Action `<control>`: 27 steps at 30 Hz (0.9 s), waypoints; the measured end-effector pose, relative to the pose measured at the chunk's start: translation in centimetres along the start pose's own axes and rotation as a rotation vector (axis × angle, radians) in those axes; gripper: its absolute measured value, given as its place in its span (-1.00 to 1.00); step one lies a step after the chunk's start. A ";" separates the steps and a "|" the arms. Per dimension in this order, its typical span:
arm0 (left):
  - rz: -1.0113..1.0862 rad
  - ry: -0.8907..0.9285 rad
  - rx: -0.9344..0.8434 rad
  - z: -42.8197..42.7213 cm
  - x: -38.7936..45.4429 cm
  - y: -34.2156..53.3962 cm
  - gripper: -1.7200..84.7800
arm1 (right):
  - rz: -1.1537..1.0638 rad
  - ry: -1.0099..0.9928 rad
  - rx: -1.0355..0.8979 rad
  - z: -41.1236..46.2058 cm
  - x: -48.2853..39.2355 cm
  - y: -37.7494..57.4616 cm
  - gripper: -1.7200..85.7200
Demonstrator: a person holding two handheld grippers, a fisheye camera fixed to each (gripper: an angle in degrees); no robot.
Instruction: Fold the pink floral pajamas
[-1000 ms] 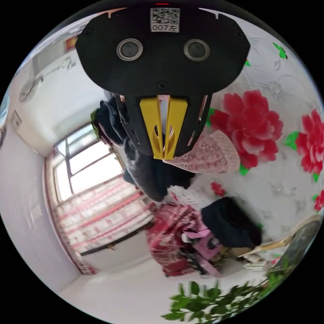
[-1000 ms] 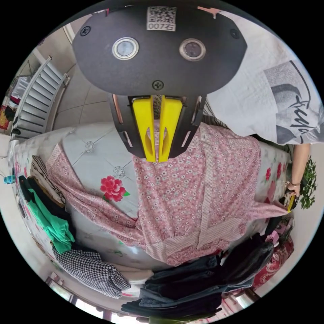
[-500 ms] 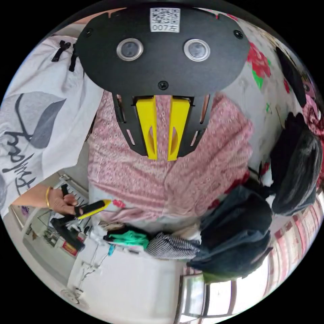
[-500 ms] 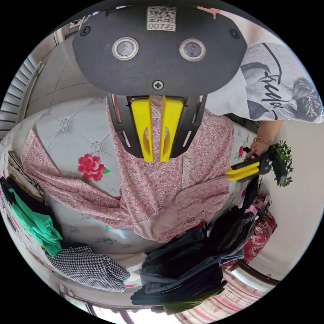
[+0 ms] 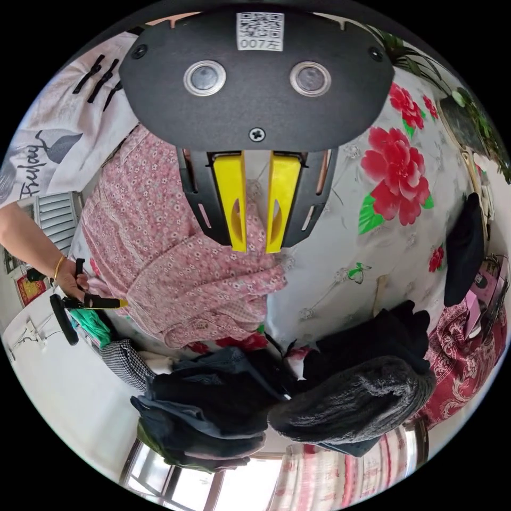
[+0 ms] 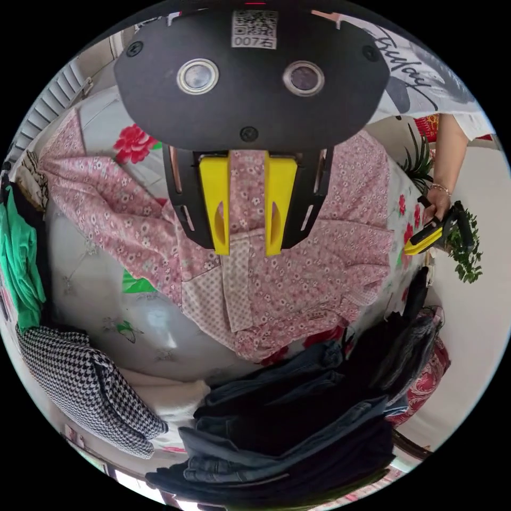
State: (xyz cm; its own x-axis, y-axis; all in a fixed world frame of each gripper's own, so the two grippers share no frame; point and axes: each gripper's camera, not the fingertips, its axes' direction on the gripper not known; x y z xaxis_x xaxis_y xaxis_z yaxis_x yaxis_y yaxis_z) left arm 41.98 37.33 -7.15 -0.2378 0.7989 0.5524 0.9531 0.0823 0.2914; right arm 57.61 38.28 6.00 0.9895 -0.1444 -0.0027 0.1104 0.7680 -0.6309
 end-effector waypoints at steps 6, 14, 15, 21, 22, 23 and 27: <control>0.054 -0.010 -0.146 5.5 -1.1 -5.4 -0.78 | -0.091 0.031 -0.098 2.5 1.0 -2.6 -0.94; 0.248 0.008 -0.102 6.6 0.6 -10.3 -0.71 | -0.188 -0.012 0.276 -8.1 2.6 0.8 -0.96; 0.269 0.014 -0.098 6.7 0.8 -10.6 -0.70 | -0.143 0.008 0.249 -7.5 4.0 1.2 -0.97; 0.449 0.051 -0.110 8.6 2.3 -13.8 -0.70 | 0.068 -0.012 -0.003 -1.4 10.1 2.3 -0.97; 0.492 0.051 -0.109 9.0 2.7 -14.5 -0.73 | 0.079 -0.026 0.001 -1.4 10.4 2.2 -0.97; 0.539 0.055 -0.116 9.5 3.3 -15.1 -0.78 | 0.099 -0.048 0.017 -1.6 10.8 2.0 -0.97; 0.672 0.059 -0.142 10.1 4.9 -17.0 -0.92 | 0.082 -0.068 0.093 -3.6 10.6 0.6 -0.97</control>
State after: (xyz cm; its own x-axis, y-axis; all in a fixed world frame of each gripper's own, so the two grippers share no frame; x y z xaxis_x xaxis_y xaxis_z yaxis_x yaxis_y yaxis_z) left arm 26.47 45.88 -17.31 0.3822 0.6152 0.6896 0.8646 -0.5015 -0.0317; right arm 67.87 34.97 2.75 0.9992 -0.0386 0.0033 0.0339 0.8305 -0.5560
